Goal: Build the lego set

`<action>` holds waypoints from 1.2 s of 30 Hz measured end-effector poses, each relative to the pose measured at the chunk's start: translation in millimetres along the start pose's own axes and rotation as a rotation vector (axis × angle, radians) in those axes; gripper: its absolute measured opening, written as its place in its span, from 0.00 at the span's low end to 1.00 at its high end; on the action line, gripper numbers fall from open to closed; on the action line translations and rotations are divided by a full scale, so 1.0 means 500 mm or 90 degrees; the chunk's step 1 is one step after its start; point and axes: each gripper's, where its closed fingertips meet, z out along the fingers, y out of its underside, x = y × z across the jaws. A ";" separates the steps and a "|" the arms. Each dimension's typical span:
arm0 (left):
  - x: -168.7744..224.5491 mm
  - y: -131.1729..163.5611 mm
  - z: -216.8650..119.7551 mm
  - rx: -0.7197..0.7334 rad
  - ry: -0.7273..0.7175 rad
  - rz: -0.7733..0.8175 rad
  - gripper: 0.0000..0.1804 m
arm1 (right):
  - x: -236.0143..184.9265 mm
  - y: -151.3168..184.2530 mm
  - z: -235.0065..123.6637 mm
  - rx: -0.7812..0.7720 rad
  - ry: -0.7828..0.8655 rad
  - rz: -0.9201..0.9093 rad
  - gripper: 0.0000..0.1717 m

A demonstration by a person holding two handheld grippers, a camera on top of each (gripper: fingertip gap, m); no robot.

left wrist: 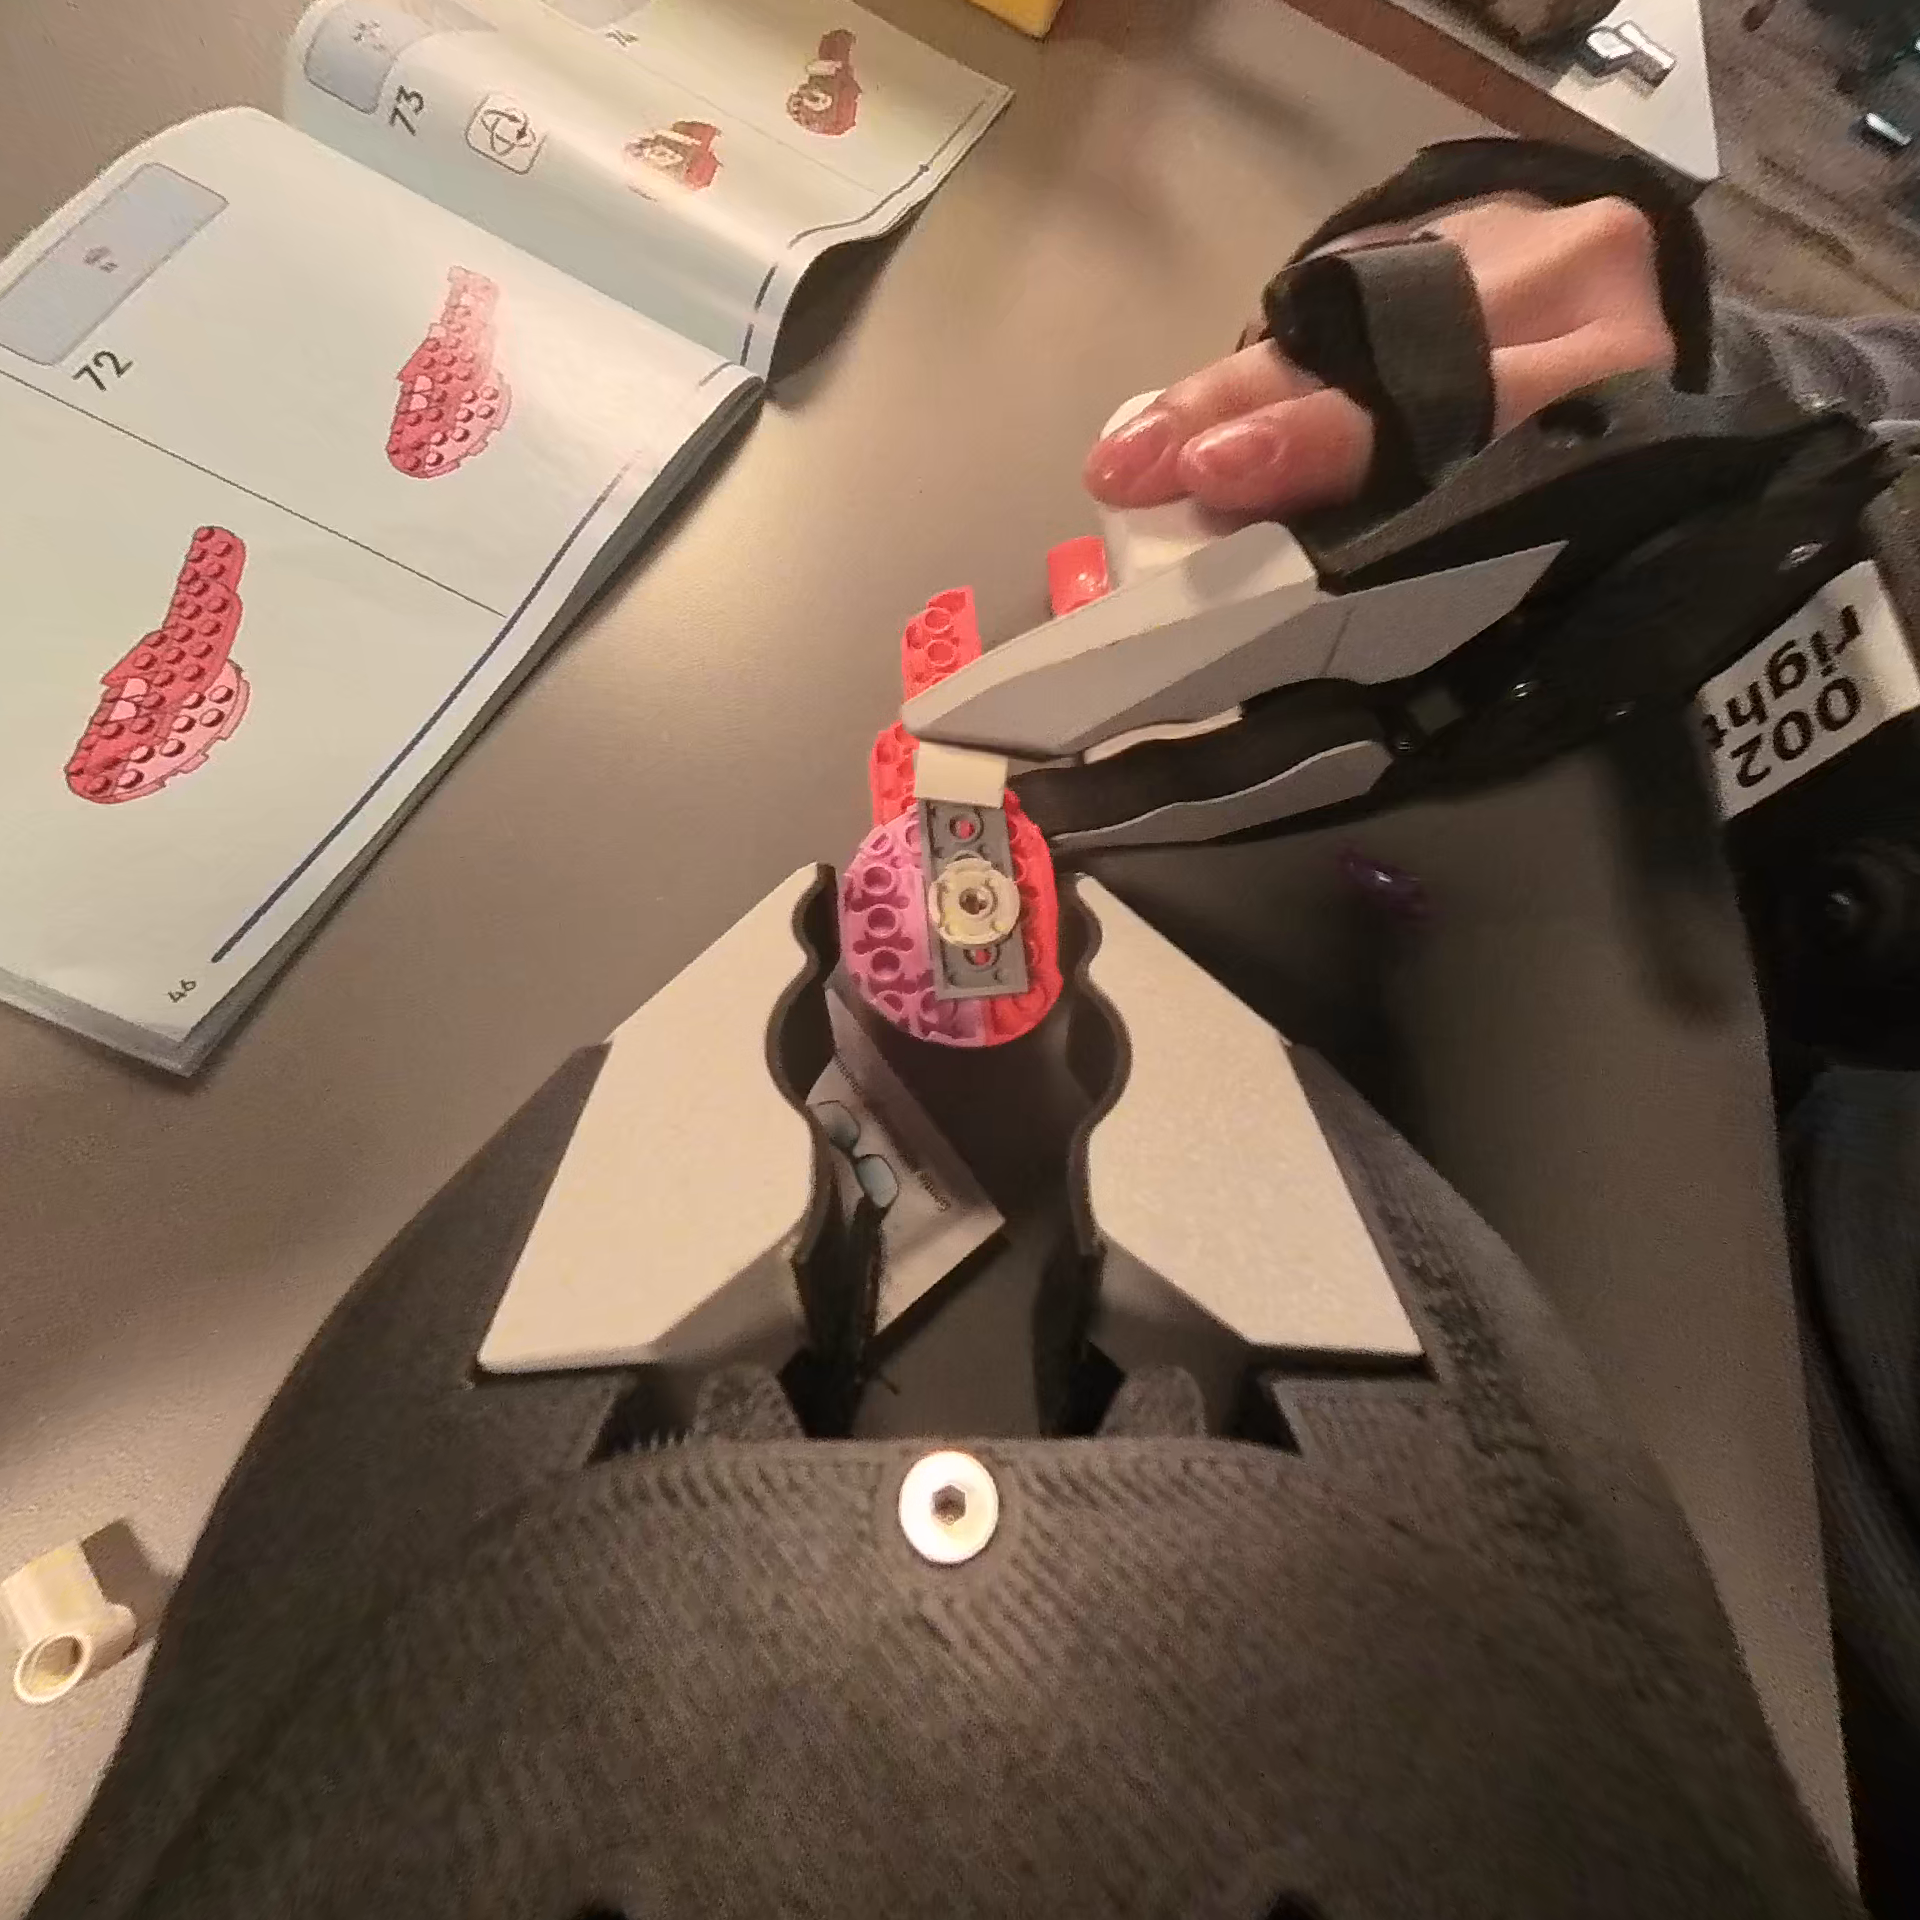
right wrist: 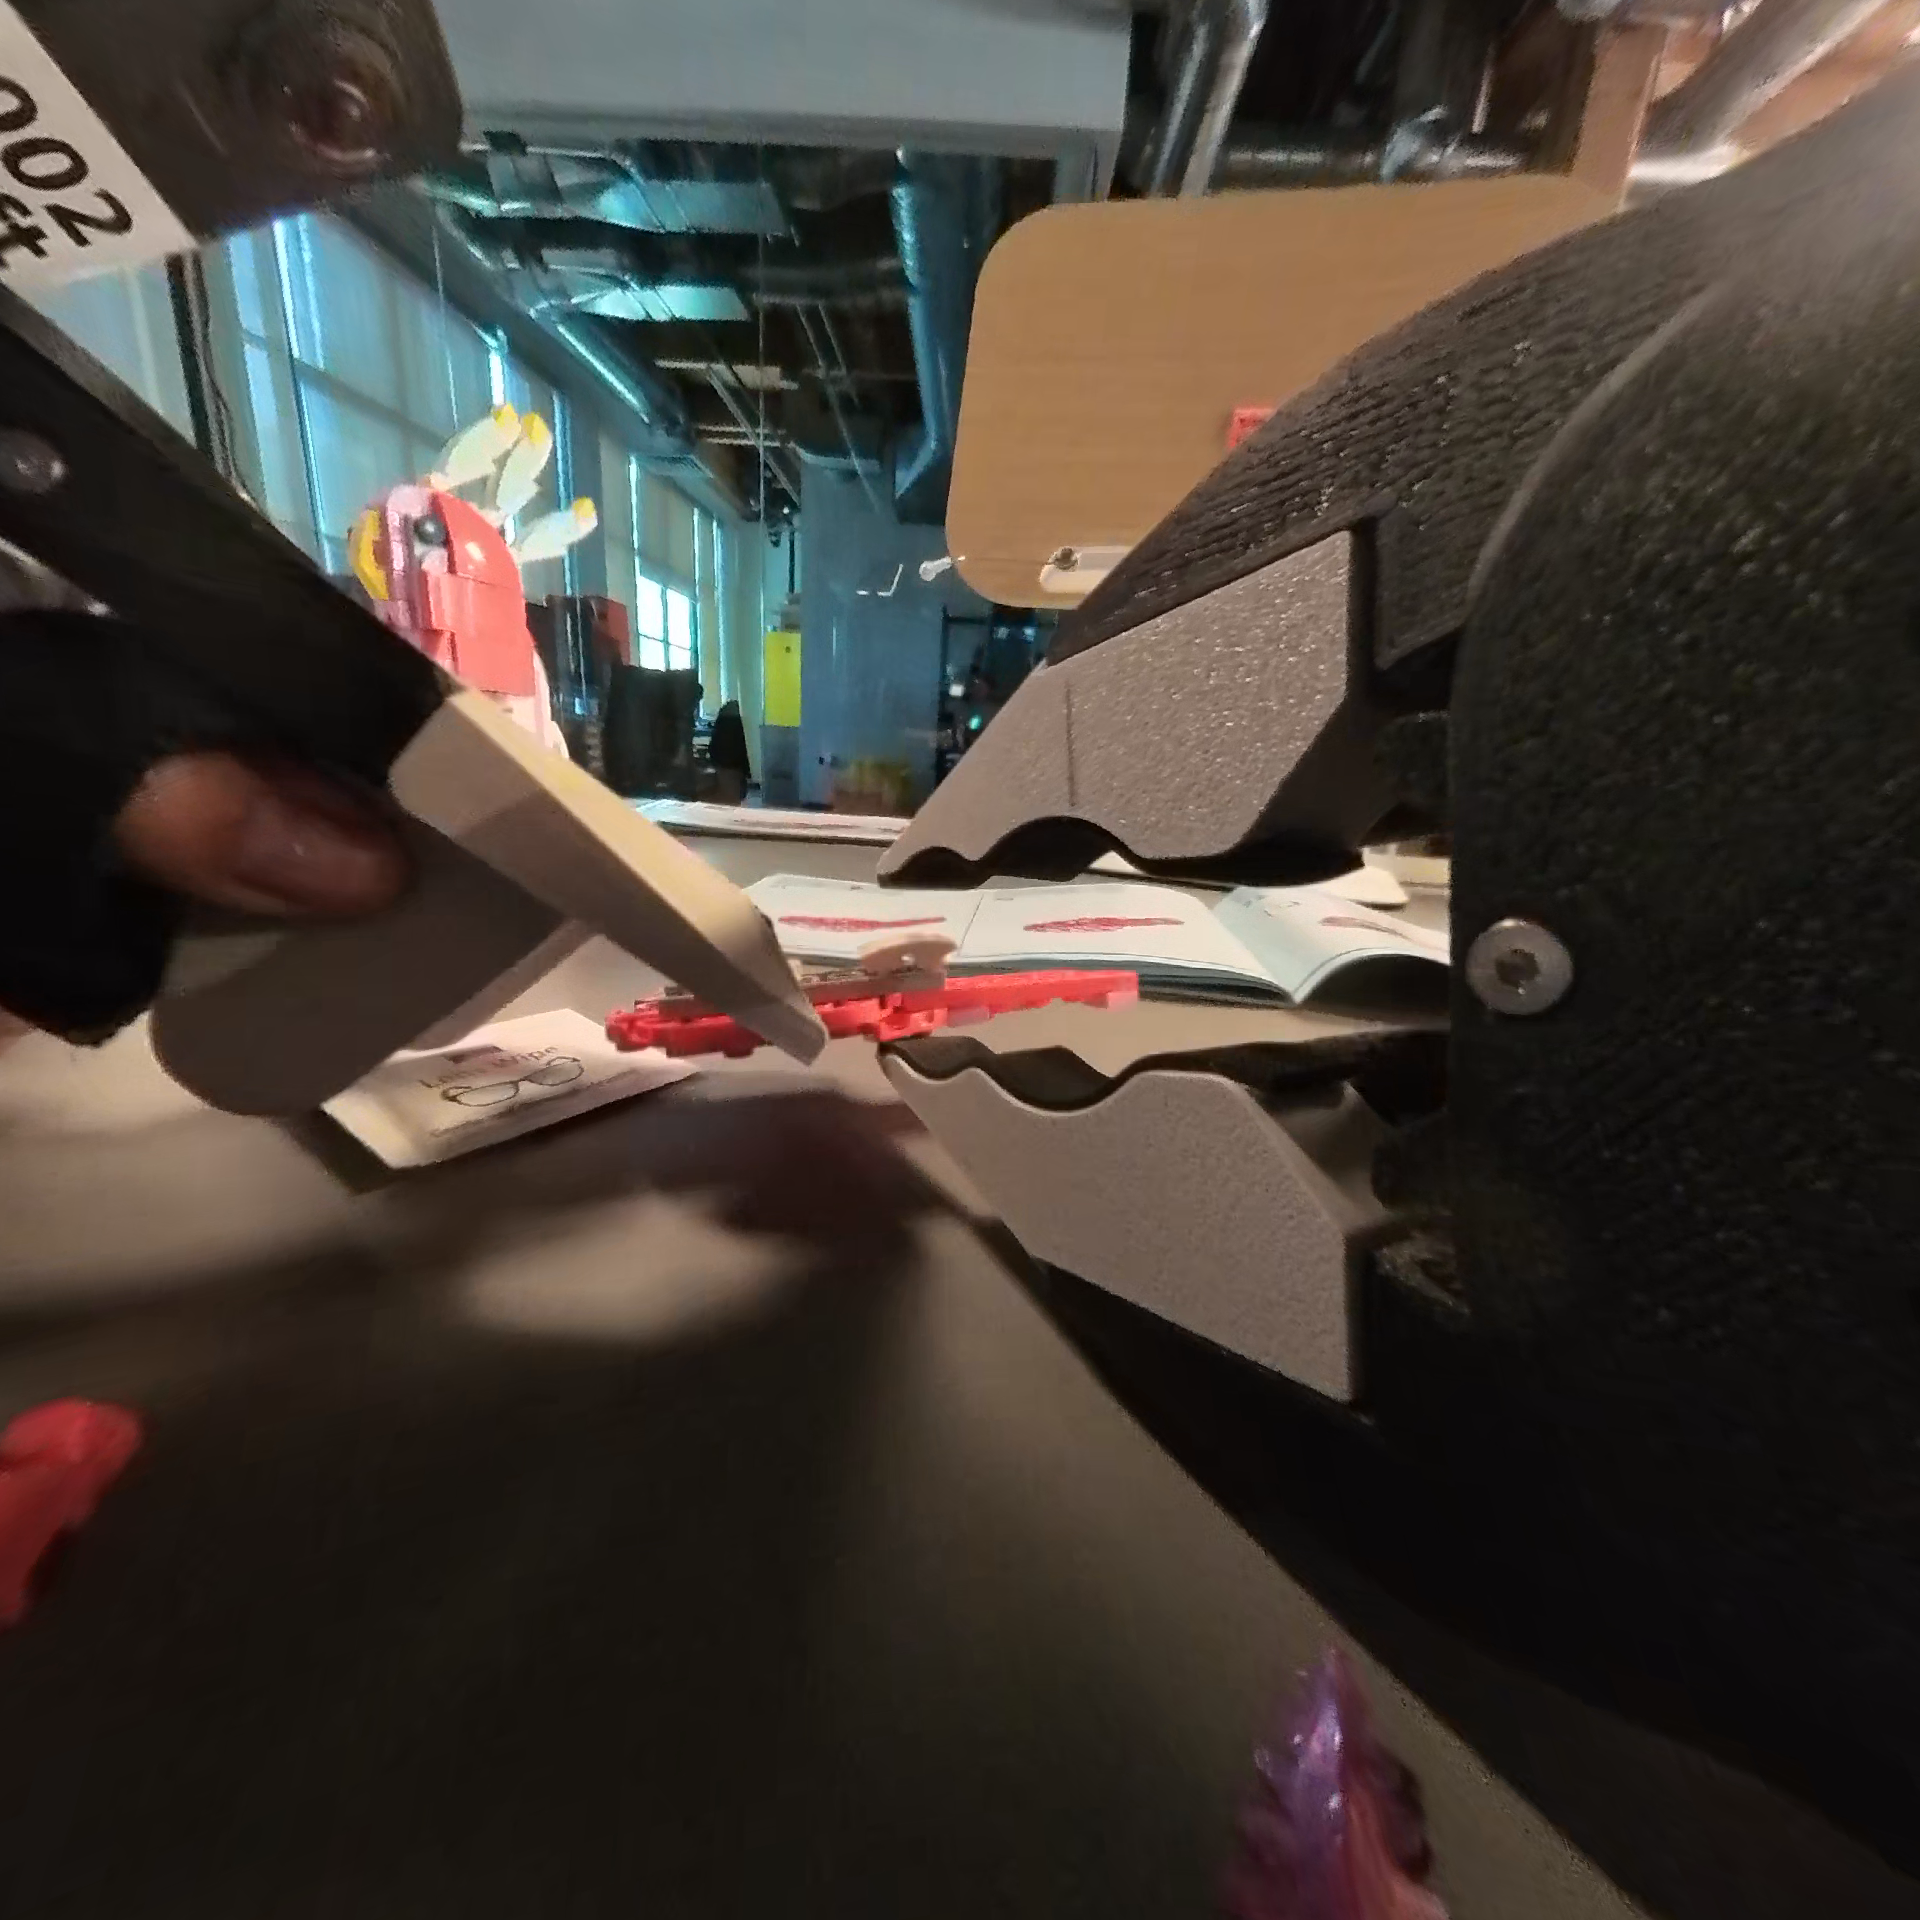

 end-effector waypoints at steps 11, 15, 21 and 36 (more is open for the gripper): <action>0.011 0.000 -0.006 0.006 0.037 -0.011 0.23 | -0.009 -0.001 -0.005 0.027 -0.019 0.025 0.10; 0.012 -0.001 -0.012 0.010 0.045 -0.014 0.23 | -0.011 0.010 -0.010 0.027 -0.026 0.036 0.08; 0.014 -0.001 -0.009 0.009 0.051 -0.023 0.23 | -0.009 0.010 -0.011 0.029 -0.021 0.049 0.07; 0.023 -0.014 -0.013 0.033 0.070 -0.032 0.22 | 0.007 -0.003 -0.012 0.044 0.015 0.057 0.14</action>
